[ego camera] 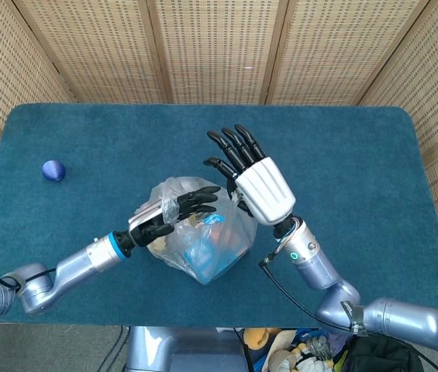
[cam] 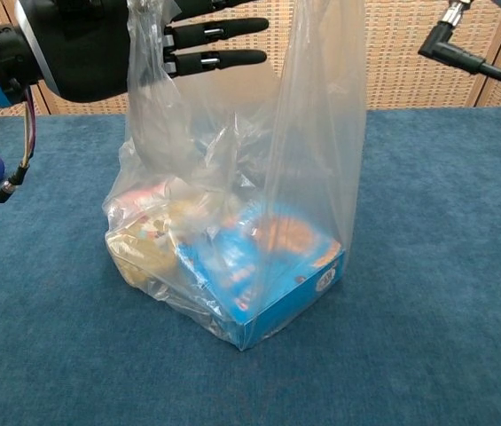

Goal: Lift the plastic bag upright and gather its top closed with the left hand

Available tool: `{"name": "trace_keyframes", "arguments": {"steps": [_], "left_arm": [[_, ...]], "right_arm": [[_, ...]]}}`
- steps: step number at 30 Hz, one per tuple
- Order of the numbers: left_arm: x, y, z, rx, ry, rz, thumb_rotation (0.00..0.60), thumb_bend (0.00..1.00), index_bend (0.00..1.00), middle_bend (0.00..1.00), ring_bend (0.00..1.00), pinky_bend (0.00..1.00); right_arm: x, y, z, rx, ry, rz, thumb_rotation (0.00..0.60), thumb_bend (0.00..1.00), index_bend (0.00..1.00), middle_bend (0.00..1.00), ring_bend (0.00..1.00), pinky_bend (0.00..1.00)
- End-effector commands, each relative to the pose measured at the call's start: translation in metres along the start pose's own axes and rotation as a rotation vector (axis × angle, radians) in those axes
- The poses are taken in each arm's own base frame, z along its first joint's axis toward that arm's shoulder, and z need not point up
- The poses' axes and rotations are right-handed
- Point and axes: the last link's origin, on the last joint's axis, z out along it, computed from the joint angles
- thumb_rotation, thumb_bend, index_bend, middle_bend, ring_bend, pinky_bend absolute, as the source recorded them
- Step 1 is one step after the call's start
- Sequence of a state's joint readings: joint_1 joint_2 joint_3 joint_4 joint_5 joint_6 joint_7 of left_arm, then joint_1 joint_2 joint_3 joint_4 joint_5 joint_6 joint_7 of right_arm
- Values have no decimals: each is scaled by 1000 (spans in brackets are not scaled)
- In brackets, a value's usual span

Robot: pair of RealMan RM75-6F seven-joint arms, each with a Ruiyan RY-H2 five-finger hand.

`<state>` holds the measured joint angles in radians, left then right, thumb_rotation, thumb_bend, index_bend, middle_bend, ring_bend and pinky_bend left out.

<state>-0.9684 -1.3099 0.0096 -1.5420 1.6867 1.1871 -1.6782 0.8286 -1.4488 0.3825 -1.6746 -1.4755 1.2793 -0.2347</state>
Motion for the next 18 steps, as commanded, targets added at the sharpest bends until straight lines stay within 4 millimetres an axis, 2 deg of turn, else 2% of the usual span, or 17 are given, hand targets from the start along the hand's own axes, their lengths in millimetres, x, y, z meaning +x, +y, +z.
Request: {"name": "trace_keyframes", "arguments": {"steps": [1,7,18], "left_arm": [[1,3,-1,-12,17,-11,243,132,141,0,44,81],[-1,0,-4,5,-16,-32,263,133,122,0,72,119],[-5,-3,2,24,-51,-66,278,139,113,0,78,124]], "right_arm": [[1,0,0,4,4,-6,600,938,287,93,0,12],[2,1,2,-8,6,-11,600,938,286,93,0,12],[6,0,6,-1,18,-14,600,938,284,93,0,12]]}}
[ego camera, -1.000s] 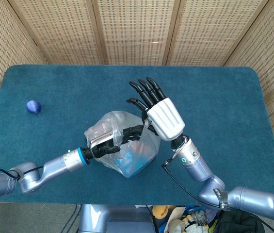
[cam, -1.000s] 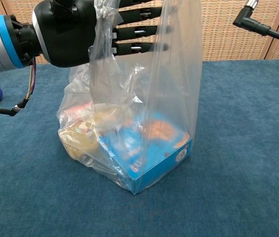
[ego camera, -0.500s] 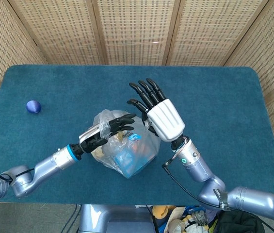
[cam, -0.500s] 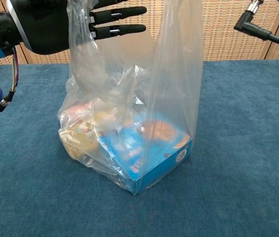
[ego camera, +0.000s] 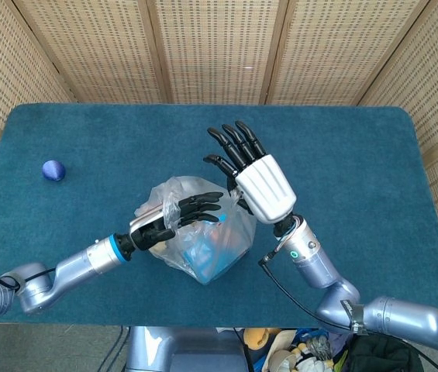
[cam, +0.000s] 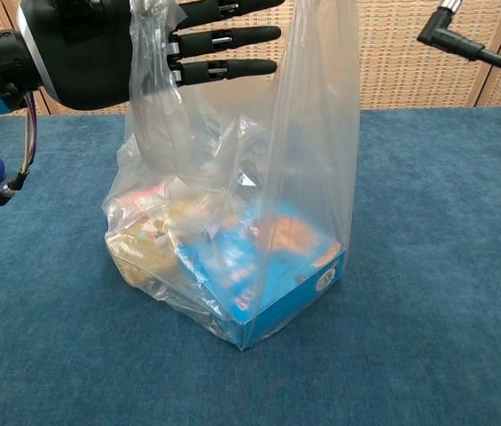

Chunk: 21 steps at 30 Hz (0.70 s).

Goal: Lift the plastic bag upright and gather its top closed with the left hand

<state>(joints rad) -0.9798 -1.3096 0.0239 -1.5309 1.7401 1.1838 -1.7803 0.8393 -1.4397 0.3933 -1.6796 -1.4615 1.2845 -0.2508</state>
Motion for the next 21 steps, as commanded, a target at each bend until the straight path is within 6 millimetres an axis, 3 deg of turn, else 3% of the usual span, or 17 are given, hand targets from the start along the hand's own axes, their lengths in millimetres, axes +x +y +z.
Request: {"name": "trace_keyframes", "arguments": {"steps": [1,8,21], "left_arm": [[0,-1,3,0,3,-1,280,140,113,0,78,123],[-5,0,14,5,-7,-109,291,142,93,0,79,121],[-9,-7,20,43,-38,-81,306,147,89,0,104,126]], "right_arm": [[2,-1,1,4,3,1,600,938,284,93,0,12],[5,-6,4,10,8,0,600,939,284,93,0,12],[4,-4,7,3,-1,-2,600,938,283,93,0,12]]}}
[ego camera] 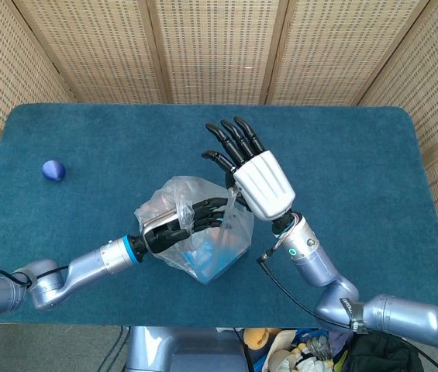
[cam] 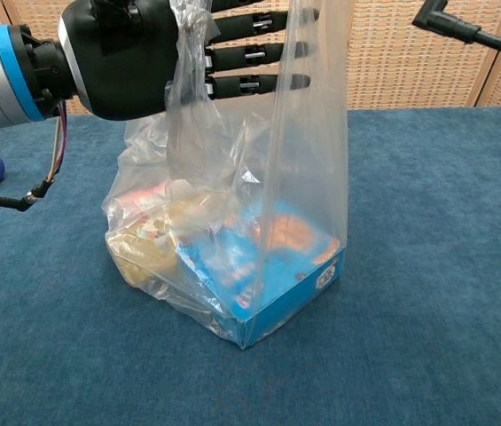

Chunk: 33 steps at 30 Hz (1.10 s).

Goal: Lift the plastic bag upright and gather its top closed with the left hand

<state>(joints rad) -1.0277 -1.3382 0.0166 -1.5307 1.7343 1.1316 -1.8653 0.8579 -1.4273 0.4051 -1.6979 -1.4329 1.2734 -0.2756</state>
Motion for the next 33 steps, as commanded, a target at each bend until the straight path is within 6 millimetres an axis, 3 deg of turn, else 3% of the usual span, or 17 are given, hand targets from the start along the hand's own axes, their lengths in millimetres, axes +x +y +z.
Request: {"name": "trace_keyframes", "arguments": {"steps": [1,22,33], "left_arm": [[1,-2,2,7,2,10,305,147,90,0,104,125],[-14,4,17,14,-14,123,295,146,125,25,90,59],[-9,3,4,20,20,160,287,146,137,29,90,57]], "right_arm": [[1,-2,0,5,0,11,600,938,283,93,0,12],[1,-6,1,16,-5,15,600,939,281,94,0,12],[5,0,1,2,7,20,600,939,281,93,0,12]]}}
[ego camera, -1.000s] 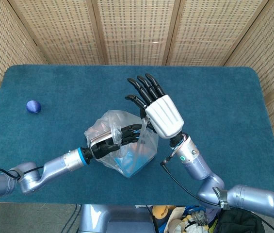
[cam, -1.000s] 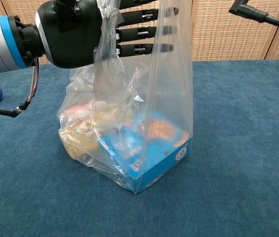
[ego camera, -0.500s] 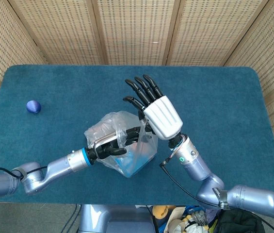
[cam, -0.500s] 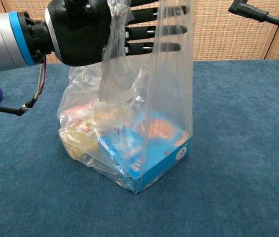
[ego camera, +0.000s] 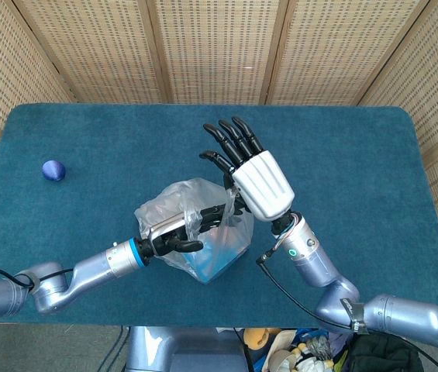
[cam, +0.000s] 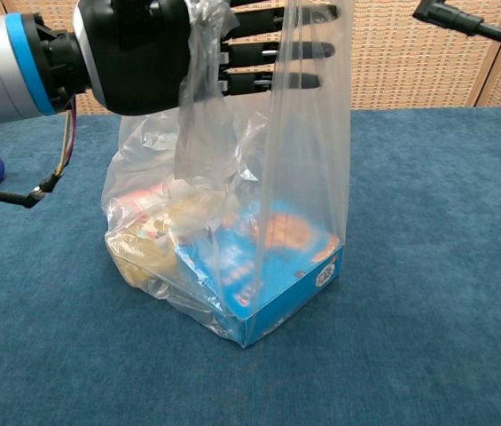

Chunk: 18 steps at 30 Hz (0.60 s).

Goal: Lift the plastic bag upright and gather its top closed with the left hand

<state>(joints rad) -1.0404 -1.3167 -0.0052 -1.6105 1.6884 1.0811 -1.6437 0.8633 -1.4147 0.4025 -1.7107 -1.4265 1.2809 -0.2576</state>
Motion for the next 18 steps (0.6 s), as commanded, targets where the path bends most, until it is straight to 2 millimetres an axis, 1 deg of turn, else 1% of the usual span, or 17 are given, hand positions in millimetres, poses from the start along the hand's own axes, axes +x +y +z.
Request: {"name": "trace_keyframes", "arguments": {"steps": [1,7,8,12,18], "left_arm": [[4,-2,-4,7,16,3,285,146,137,29,91,58],[8,-3,-8,8,18,-2,284,147,132,28,88,62],[8,-3,-9,8,16,-6,286,147,128,27,82,63],[10,-2,-15,10,-5,-3,283,145,77,2,6,54],[12,2,-23,-2,-54,-19,284,147,75,0,0,49]], "right_arm": [[1,1,0,0,3,-1,600,939,281,93,0,12],[5,1,0,4,11,-5,600,938,281,93,0,11],[5,1,0,4,12,-7,600,938,281,93,0,11],[7,3,0,-2,12,-15,600,938,281,93,0,12],[7,5,-1,-6,9,-22,600,938,281,93,0,12]]}}
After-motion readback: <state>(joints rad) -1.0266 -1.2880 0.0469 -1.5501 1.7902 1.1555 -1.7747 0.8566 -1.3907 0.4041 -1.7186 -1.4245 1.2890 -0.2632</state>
